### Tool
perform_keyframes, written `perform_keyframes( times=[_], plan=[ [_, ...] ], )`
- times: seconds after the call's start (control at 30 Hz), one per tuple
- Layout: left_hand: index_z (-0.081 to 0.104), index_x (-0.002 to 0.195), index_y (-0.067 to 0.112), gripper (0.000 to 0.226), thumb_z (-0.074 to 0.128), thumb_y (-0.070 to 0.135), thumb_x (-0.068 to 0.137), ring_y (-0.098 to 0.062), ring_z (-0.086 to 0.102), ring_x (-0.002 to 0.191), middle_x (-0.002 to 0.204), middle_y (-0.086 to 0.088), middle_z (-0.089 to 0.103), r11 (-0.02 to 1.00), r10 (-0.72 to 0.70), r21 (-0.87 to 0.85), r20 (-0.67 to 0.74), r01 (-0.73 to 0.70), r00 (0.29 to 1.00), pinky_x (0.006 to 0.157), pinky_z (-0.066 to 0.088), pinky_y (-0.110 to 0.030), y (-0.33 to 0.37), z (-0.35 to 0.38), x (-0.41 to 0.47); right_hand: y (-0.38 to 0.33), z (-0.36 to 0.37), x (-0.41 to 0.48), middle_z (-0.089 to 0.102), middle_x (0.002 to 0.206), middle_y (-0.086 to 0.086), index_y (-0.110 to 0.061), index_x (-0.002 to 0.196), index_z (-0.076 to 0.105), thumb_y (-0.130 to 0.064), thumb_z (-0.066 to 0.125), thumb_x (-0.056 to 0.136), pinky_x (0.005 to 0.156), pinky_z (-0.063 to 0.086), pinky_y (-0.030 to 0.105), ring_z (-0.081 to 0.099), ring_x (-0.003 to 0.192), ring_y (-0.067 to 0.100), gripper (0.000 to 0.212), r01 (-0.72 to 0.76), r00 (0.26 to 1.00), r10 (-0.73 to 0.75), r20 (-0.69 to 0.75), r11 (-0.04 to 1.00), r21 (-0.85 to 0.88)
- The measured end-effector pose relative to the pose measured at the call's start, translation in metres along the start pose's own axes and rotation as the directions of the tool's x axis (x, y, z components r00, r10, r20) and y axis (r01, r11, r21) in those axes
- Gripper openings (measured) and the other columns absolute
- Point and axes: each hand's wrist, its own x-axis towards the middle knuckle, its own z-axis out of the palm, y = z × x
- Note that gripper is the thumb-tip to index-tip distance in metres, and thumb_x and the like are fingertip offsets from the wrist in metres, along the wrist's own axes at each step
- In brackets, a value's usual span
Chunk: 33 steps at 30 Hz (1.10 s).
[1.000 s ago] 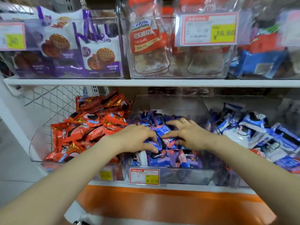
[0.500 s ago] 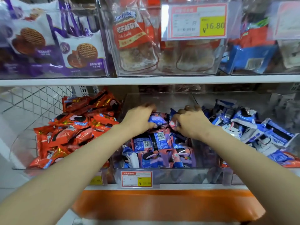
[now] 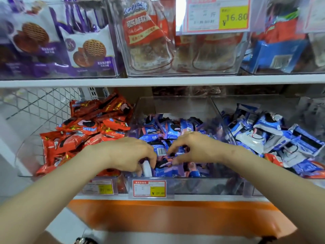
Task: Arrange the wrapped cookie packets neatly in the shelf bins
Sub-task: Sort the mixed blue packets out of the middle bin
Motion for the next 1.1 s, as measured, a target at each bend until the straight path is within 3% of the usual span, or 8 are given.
perform_keyframes(
  times=[0.1, 0.23, 0.37, 0.43, 0.6, 0.87, 0.97, 1.1],
  plan=[
    [0.058, 0.112, 0.032, 0.031, 0.066, 0.028, 0.082, -0.010, 0.047, 0.115, 0.119, 0.014, 0.054, 0.996, -0.020, 0.088, -0.064, 0.025, 0.998, 0.093, 0.038, -0.031, -0.001, 0.008, 0.004, -0.006, 0.009, 0.000, 0.059, 0.123, -0.007, -0.037, 0.126, 0.056, -0.049, 0.067, 0.080, 0.096, 0.043, 0.034, 0.055, 0.106, 0.010, 0.049, -0.024, 0.990, 0.031, 0.135, 0.998, -0.052],
    [0.059, 0.103, 0.027, 0.017, 0.060, 0.029, 0.086, -0.011, 0.050, 0.110, 0.110, 0.012, 0.058, 0.992, -0.031, 0.107, -0.299, 0.066, 0.954, 0.090, 0.036, -0.027, -0.007, 0.012, 0.005, -0.007, 0.016, 0.000, 0.052, 0.128, -0.004, -0.032, 0.133, 0.047, -0.044, 0.064, 0.082, 0.095, 0.030, 0.036, 0.047, 0.117, 0.019, 0.054, -0.035, 0.999, 0.047, 0.023, 0.932, -0.362],
    [0.062, 0.089, 0.019, 0.008, 0.065, 0.025, 0.084, -0.016, 0.055, 0.091, 0.088, 0.008, 0.059, 0.991, -0.134, -0.089, -0.629, 0.100, 0.766, 0.067, 0.031, -0.027, -0.016, 0.001, -0.008, 0.003, 0.007, -0.003, 0.050, 0.127, 0.002, -0.025, 0.132, 0.041, -0.045, 0.058, 0.085, 0.093, 0.027, 0.037, 0.043, 0.119, 0.023, 0.054, -0.165, 0.982, 0.084, -0.170, 0.820, -0.548],
    [0.063, 0.087, 0.020, 0.006, 0.066, 0.024, 0.083, -0.016, 0.054, 0.080, 0.087, 0.009, 0.061, 0.977, -0.212, -0.179, -0.712, 0.120, 0.669, 0.060, 0.034, -0.029, -0.017, -0.002, -0.013, 0.009, 0.003, -0.004, 0.051, 0.127, 0.003, -0.022, 0.131, 0.037, -0.045, 0.057, 0.085, 0.093, 0.027, 0.038, 0.042, 0.119, 0.024, 0.055, -0.244, 0.961, 0.122, -0.246, 0.794, -0.558],
    [0.066, 0.084, 0.015, 0.009, 0.072, 0.020, 0.080, -0.010, 0.051, 0.058, 0.073, 0.004, 0.063, 0.926, -0.336, -0.373, -0.739, 0.060, 0.584, 0.061, 0.045, -0.034, -0.023, 0.003, -0.012, 0.018, -0.001, -0.004, 0.054, 0.126, 0.005, -0.021, 0.132, 0.036, -0.046, 0.057, 0.085, 0.095, 0.030, 0.038, 0.047, 0.117, 0.026, 0.057, -0.377, 0.911, 0.197, -0.363, 0.757, -0.534],
    [0.065, 0.078, 0.018, 0.007, 0.071, 0.014, 0.081, -0.008, 0.063, 0.054, 0.069, 0.003, 0.067, 0.774, -0.518, -0.633, -0.657, -0.028, 0.549, 0.060, 0.053, -0.029, -0.022, 0.006, -0.010, 0.024, -0.006, 0.004, 0.056, 0.125, 0.005, -0.021, 0.129, 0.042, -0.049, 0.057, 0.085, 0.096, 0.034, 0.037, 0.048, 0.118, 0.027, 0.054, -0.438, 0.873, 0.214, -0.439, 0.740, -0.510],
    [0.065, 0.079, 0.021, 0.007, 0.072, 0.018, 0.080, -0.015, 0.064, 0.059, 0.071, 0.001, 0.068, 0.778, -0.522, -0.627, -0.676, -0.035, 0.520, 0.063, 0.053, -0.039, -0.022, 0.009, -0.008, 0.027, -0.008, 0.006, 0.051, 0.129, -0.001, -0.027, 0.129, 0.045, -0.054, 0.057, 0.084, 0.098, 0.030, 0.034, 0.041, 0.123, 0.023, 0.054, -0.315, 0.924, 0.157, -0.349, 0.830, -0.460],
    [0.066, 0.082, 0.021, 0.006, 0.072, 0.022, 0.080, -0.013, 0.058, 0.061, 0.076, 0.006, 0.067, 0.804, -0.512, -0.594, -0.712, -0.025, 0.481, 0.061, 0.048, -0.037, -0.022, 0.009, -0.006, 0.024, -0.004, 0.005, 0.051, 0.125, -0.007, -0.033, 0.128, 0.050, -0.049, 0.066, 0.080, 0.097, 0.029, 0.028, 0.039, 0.120, 0.014, 0.053, -0.124, 0.956, 0.031, -0.291, 0.944, -0.306]
  ],
)
